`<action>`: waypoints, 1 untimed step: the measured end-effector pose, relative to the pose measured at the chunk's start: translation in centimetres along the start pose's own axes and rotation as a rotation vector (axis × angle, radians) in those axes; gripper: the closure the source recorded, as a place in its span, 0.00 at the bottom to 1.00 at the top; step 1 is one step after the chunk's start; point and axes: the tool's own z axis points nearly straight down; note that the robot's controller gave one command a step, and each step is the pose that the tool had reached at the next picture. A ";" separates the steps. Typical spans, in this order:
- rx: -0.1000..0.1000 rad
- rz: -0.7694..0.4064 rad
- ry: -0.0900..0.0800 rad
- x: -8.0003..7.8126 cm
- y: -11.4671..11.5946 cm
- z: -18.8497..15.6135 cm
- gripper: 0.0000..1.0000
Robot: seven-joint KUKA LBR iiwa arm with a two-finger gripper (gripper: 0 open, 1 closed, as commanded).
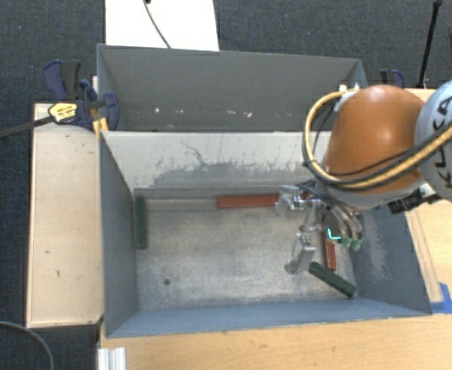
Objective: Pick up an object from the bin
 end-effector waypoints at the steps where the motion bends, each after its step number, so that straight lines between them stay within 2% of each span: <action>1: 0.000 0.120 0.000 -0.3 -2.6 9.7 0.00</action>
Offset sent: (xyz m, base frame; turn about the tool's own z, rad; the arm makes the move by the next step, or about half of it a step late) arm 0.0039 -0.0249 -0.0931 0.1210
